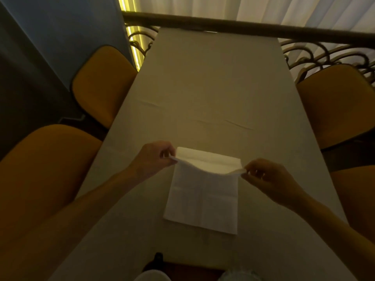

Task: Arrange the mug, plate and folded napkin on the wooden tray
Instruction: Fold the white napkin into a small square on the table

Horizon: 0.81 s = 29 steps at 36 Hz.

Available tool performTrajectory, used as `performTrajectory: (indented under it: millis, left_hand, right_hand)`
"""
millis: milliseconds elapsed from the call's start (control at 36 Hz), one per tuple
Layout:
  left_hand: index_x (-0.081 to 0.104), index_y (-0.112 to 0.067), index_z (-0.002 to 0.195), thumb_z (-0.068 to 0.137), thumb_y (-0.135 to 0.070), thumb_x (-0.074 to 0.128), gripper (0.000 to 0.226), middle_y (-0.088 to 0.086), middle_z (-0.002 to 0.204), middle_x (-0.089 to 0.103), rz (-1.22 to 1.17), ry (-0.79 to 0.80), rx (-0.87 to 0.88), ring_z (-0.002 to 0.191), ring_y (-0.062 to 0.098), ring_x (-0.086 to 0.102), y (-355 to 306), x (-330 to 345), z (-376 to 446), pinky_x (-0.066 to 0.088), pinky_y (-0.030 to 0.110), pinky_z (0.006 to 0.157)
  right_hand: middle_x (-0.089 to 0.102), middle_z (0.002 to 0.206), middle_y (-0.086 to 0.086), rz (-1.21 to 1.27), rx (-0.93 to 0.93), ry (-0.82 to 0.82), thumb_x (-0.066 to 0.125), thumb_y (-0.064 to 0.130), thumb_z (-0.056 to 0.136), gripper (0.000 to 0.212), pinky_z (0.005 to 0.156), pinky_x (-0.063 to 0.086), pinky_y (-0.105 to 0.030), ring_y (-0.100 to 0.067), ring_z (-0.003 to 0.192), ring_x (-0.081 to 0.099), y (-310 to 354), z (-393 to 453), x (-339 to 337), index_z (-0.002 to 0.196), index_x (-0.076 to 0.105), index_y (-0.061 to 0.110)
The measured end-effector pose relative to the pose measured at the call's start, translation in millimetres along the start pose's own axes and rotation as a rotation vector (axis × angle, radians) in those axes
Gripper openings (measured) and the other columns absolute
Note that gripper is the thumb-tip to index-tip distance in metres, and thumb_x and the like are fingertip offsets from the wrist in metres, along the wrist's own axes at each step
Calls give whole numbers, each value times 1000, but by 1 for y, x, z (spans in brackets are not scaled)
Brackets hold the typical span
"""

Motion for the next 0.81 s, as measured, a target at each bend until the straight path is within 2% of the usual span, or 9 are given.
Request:
performTrajectory:
  millis: [111, 194, 278, 389, 472, 583, 694, 806]
  left_hand:
    - [62, -23, 72, 67, -20, 81, 20, -3, 73, 56, 118, 59, 53, 68, 12, 51, 15, 19, -29, 43, 30, 60]
    - [59, -28, 74, 67, -30, 79, 22, -8, 78, 53, 219, 125, 85, 73, 11, 50, 29, 35, -47, 47, 32, 63]
    - [54, -31, 73, 68, -30, 78, 25, -11, 80, 48, 265, 189, 63, 78, 10, 48, 42, 48, -61, 44, 29, 64]
    - [52, -30, 77, 68, -30, 68, 18, -13, 82, 44, 294, 273, 73, 81, 11, 47, 52, 63, -75, 41, 26, 62]
    - [54, -27, 81, 71, -25, 67, 17, -11, 89, 44, 331, 355, 62, 87, 11, 48, 57, 73, -82, 43, 26, 65]
    - [49, -28, 85, 70, -26, 64, 20, -11, 94, 43, 339, 404, 33, 89, 12, 49, 62, 82, -89, 46, 28, 69]
    - [50, -28, 87, 76, -28, 65, 19, -12, 96, 43, 374, 407, 51, 90, 11, 49, 62, 90, -93, 45, 26, 68]
    - [48, -29, 85, 74, -26, 63, 19, -11, 95, 44, 392, 396, 70, 87, 10, 45, 61, 88, -93, 35, 20, 61]
  right_hand:
    - [54, 75, 15, -53, -15, 27, 67, 22, 87, 10, 56, 41, -10, -3, 63, 55, -6, -25, 28, 84, 62, 29]
    - [51, 77, 18, -92, -55, 41, 65, 25, 89, 12, 56, 43, -17, -2, 63, 53, -12, -42, 49, 85, 58, 34]
    - [50, 80, 18, -130, -61, 76, 62, 31, 90, 3, 55, 47, -22, -3, 63, 52, -20, -56, 66, 88, 59, 32]
    - [44, 79, 21, -161, -82, 96, 62, 32, 89, 6, 54, 37, -14, 1, 60, 45, -25, -68, 80, 89, 56, 32]
    - [49, 82, 16, -217, -118, 135, 57, 35, 89, 5, 54, 40, -16, -4, 62, 48, -26, -75, 89, 92, 55, 32]
    - [57, 84, 6, -286, -167, 118, 47, 38, 86, 16, 51, 49, -33, -16, 62, 57, -27, -81, 94, 91, 57, 27]
    - [59, 82, 3, -319, -177, 85, 49, 34, 87, 16, 49, 48, -33, -20, 62, 57, -28, -85, 94, 90, 59, 22]
    - [59, 84, 4, -289, -156, 94, 54, 31, 85, 11, 52, 49, -32, -20, 64, 58, -33, -89, 96, 91, 59, 23]
Point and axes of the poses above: each hand's wrist, its own z-axis towards the middle knuckle, its own x-axis out of the palm, y = z × x, the point moved 4 cm from there along z, towards the middle knuckle
